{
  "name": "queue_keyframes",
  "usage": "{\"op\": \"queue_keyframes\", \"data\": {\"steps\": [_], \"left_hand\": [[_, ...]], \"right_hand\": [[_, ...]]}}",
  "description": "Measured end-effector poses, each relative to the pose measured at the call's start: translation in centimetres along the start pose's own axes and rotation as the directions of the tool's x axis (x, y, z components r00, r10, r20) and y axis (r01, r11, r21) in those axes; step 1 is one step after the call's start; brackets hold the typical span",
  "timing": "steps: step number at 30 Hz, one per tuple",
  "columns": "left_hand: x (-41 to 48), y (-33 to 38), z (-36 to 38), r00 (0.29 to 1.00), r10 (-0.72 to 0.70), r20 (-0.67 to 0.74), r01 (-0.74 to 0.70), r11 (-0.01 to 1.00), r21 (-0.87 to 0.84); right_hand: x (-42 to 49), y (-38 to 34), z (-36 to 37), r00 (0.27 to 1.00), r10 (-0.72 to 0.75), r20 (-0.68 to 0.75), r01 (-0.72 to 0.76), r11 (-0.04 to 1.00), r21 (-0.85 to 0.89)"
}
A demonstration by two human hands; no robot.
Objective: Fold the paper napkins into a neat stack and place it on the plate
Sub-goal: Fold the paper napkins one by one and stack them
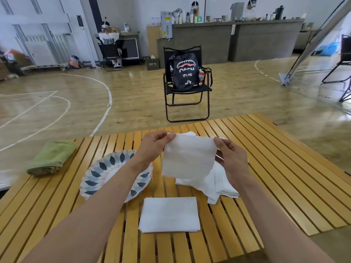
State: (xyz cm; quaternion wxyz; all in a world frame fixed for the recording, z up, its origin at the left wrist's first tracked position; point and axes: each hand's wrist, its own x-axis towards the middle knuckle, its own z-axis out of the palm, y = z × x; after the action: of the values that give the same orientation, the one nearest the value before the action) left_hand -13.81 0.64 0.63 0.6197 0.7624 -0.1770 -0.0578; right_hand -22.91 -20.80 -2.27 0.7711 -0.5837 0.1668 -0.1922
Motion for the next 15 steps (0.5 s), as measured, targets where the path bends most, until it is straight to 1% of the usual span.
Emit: {"op": "queue_keyframes", "data": {"steps": [2,3,4,6,7,8,9,12,14,15], "left_hand": [[0.1,-0.1,0.3,1.0,-0.01,0.02,0.008,0.995,0.096],[0.0,0.0,0.4,0.999,-0.023,0.023,0.02,0.994,0.11],[0.0,0.1,0.5,0.999,-0.038,0.024,0.035,0.995,0.092],[-0.1,0.2,0.7,0.996,-0.083,0.038,0.084,0.996,-0.039],[-0.1,0.2,0.7,0.992,-0.112,0.059,0.117,0.988,-0.096],[-0.1,0.1,0.7,0.985,-0.144,0.092,0.154,0.982,-0.112],[-0.1,-0.1,0.6,0.974,-0.182,0.137,0.194,0.978,-0.077],[-0.4,-1.1,0.8,0.911,-0.306,0.275,0.277,0.951,0.139],[-0.7,-1.9,1.1,0.878,-0.355,0.322,0.298,0.93,0.213],[-0.9,-2.3,1.3,0.876,-0.362,0.317,0.303,0.927,0.221]], "right_hand": [[0.1,0.2,0.0,0.998,0.069,-0.013,-0.069,0.998,-0.008],[0.1,0.3,0.1,0.997,0.082,-0.014,-0.082,0.997,-0.01],[0.0,0.3,0.1,0.996,0.085,-0.009,-0.085,0.996,0.006],[0.0,-0.2,0.0,0.996,0.092,-0.001,-0.092,0.992,0.086],[0.1,-0.5,0.0,0.994,0.105,-0.01,-0.103,0.988,0.112],[0.1,-0.8,-0.1,0.991,0.126,-0.035,-0.121,0.986,0.118],[0.3,-0.8,-0.1,0.986,0.155,-0.066,-0.147,0.982,0.12],[0.2,-0.4,-0.2,0.951,0.275,-0.142,-0.246,0.95,0.193],[0.2,-0.2,-0.5,0.927,0.333,-0.173,-0.292,0.929,0.226],[0.2,-0.2,-0.6,0.926,0.337,-0.172,-0.296,0.928,0.229]]}}
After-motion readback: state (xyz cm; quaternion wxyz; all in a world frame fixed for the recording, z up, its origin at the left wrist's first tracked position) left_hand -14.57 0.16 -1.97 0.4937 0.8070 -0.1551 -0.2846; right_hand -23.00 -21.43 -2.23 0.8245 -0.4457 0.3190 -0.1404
